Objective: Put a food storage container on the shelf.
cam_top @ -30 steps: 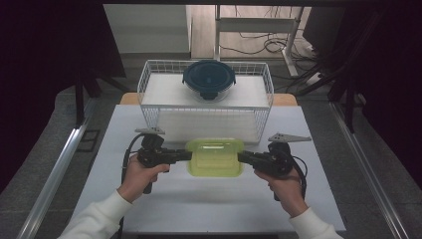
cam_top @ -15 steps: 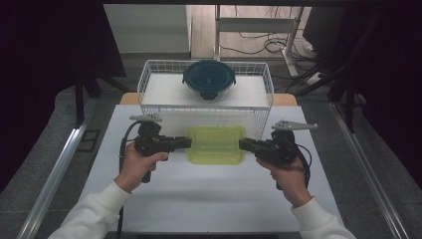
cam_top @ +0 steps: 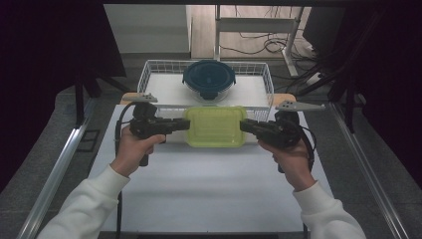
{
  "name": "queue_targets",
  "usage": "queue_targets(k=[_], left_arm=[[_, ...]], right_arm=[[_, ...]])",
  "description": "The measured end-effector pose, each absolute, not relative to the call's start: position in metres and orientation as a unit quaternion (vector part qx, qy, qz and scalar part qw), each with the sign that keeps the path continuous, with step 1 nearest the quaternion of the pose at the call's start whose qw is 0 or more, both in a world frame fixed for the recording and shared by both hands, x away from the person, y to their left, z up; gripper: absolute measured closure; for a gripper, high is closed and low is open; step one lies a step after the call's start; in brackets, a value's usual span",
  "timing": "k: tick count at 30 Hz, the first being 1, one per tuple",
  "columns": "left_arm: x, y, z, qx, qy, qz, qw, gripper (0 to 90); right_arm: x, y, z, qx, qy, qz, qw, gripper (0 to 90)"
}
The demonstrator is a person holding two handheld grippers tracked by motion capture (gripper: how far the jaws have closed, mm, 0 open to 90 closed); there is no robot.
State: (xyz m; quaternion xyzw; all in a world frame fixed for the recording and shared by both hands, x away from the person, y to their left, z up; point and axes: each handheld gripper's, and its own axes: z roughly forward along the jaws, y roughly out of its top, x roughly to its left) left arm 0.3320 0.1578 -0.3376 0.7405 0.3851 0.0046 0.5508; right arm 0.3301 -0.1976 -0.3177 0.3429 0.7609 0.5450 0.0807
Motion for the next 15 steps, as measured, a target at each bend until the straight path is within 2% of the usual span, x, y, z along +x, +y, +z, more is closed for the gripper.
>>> queue_targets(k=[15], left_arm=[[0.354,0.164,-0.306,0.736,0.384,0.016,0.557,81.0]], right_arm=[[0.354,-0.193,-0.286,0.335,0.758,0.554,0.081,80.3]])
